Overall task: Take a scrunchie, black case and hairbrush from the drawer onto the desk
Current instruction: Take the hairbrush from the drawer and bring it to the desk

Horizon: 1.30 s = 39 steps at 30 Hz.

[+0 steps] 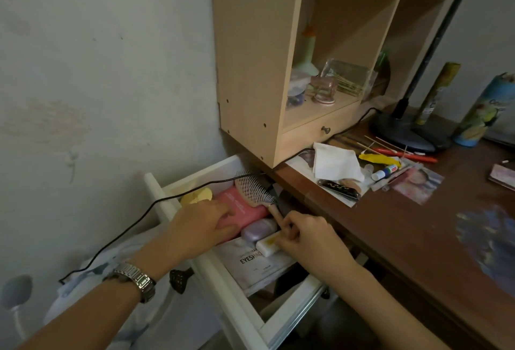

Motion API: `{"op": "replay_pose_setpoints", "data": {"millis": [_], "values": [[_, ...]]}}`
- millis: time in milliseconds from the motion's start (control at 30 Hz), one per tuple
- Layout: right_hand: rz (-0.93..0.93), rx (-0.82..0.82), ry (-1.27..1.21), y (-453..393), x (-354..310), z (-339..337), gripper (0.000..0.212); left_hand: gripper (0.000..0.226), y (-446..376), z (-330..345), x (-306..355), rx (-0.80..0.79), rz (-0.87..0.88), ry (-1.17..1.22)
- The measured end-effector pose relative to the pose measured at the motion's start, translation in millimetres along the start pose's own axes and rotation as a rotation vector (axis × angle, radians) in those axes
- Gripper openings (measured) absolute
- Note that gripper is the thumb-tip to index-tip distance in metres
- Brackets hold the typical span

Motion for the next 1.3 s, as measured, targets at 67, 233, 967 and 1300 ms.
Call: {"op": "replay_pose_setpoints", "data": {"millis": [67, 233, 967, 1300], "values": [[0.025, -0.032, -0.061, -4, 2, 9, 0.026, 0.05, 0, 4, -2, -0.011, -0.003, 0.036], [0.117, -0.045, -0.15, -18, 13, 25, 0.033, 0.036, -1, 11, -10, -0.005, -0.042, 0.139], [0.281, -0.114, -0.355, -47, 30, 62, 0.032, 0.046, 0, 14, -18, 0.09, -0.1, 0.238], [0.331, -0.099, -0.471, -57, 28, 67, 0.03, 0.045, -1, 14, -18, 0.081, -0.137, 0.221]]}}
Point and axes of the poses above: each hand's wrist, its own y-axis away from the middle knuckle, its own z-axis out of the palm, x = y × z, the point moved 5 cm from there along -y, towards the middle knuckle, and after that the axes turned 11 degrees about y, right-handed, at the moved point
